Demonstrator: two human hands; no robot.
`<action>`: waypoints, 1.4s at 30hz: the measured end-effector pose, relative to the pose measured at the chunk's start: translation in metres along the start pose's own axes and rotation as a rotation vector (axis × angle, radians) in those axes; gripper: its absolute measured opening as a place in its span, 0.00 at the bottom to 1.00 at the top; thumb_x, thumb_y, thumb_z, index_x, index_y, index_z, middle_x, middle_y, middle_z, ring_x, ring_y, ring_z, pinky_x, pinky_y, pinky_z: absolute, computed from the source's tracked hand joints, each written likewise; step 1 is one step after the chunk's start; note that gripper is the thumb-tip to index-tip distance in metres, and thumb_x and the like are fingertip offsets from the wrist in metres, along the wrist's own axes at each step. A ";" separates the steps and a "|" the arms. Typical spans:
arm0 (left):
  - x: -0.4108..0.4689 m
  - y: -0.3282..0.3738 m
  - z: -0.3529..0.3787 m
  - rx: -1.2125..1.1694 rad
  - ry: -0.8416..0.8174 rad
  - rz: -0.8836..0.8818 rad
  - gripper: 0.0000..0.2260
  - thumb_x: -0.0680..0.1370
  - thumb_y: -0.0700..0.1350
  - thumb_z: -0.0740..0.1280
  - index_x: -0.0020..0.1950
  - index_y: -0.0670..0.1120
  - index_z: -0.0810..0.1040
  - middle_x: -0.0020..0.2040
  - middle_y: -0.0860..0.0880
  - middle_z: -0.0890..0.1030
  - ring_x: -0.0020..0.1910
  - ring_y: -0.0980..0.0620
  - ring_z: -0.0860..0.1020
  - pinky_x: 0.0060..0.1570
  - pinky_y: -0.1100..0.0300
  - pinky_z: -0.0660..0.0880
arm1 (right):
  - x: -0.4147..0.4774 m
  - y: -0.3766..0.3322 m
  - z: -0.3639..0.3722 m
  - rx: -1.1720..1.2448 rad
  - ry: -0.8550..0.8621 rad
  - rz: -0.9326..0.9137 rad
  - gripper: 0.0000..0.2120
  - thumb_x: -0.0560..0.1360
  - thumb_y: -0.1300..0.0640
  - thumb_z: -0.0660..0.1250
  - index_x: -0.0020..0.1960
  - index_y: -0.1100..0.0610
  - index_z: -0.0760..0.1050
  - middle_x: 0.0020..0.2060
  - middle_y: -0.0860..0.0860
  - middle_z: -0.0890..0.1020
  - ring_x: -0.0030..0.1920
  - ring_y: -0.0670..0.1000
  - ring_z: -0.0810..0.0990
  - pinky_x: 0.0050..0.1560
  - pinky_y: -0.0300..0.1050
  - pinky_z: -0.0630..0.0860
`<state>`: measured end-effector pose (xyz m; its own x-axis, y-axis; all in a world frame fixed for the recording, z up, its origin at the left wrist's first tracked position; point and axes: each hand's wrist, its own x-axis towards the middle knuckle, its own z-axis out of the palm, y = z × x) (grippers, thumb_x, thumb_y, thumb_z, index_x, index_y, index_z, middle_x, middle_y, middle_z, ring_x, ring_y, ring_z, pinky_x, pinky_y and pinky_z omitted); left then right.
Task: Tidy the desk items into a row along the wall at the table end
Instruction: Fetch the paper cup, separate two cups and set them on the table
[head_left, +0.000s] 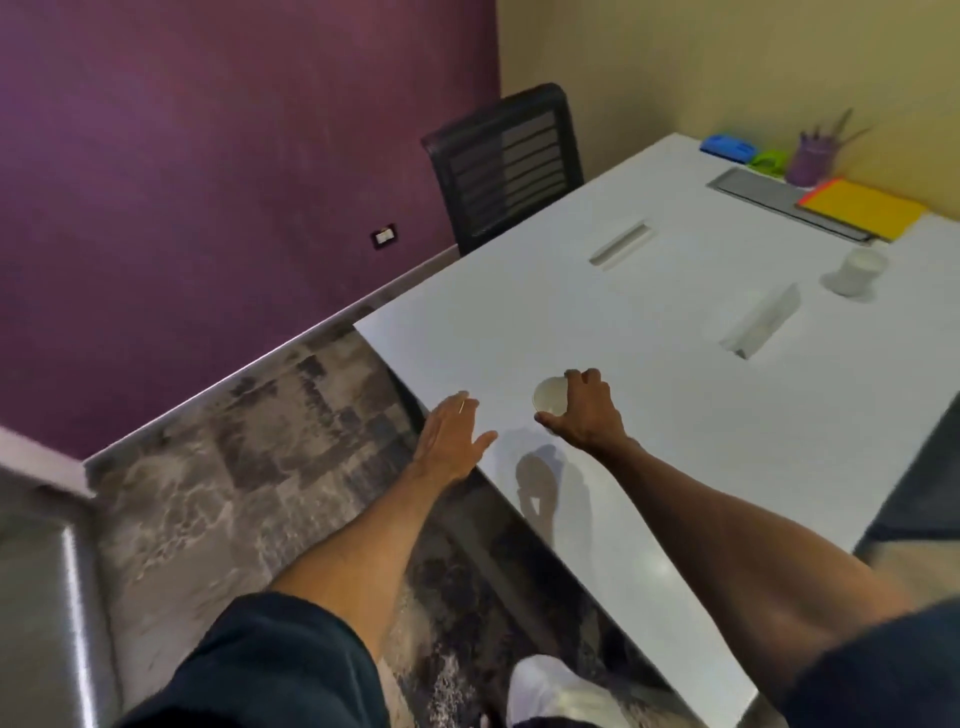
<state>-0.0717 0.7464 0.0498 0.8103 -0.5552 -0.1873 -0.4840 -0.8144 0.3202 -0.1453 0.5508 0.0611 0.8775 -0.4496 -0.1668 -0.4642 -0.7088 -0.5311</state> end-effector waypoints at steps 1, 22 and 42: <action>0.012 0.001 -0.003 0.019 0.000 0.042 0.30 0.81 0.58 0.59 0.77 0.43 0.59 0.79 0.44 0.56 0.78 0.46 0.54 0.77 0.53 0.50 | 0.007 -0.001 -0.003 0.006 0.019 0.025 0.37 0.69 0.43 0.72 0.70 0.60 0.63 0.66 0.59 0.66 0.66 0.61 0.68 0.55 0.56 0.74; 0.255 0.014 0.010 0.161 -0.180 0.400 0.29 0.82 0.58 0.54 0.78 0.44 0.56 0.80 0.46 0.53 0.79 0.49 0.50 0.77 0.52 0.43 | 0.238 0.026 -0.029 0.062 0.191 0.289 0.35 0.70 0.46 0.73 0.68 0.62 0.64 0.63 0.60 0.68 0.64 0.63 0.68 0.54 0.56 0.74; 0.334 -0.006 0.068 0.248 -0.322 0.482 0.33 0.81 0.62 0.48 0.80 0.46 0.43 0.80 0.47 0.42 0.79 0.47 0.42 0.76 0.52 0.37 | 0.363 0.029 -0.008 0.102 0.236 0.369 0.37 0.72 0.46 0.72 0.72 0.62 0.61 0.65 0.60 0.67 0.66 0.62 0.67 0.57 0.58 0.73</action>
<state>0.1790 0.5546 -0.0778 0.3606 -0.8611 -0.3584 -0.8636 -0.4534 0.2207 0.1585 0.3629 -0.0086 0.5986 -0.7823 -0.1720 -0.7160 -0.4263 -0.5528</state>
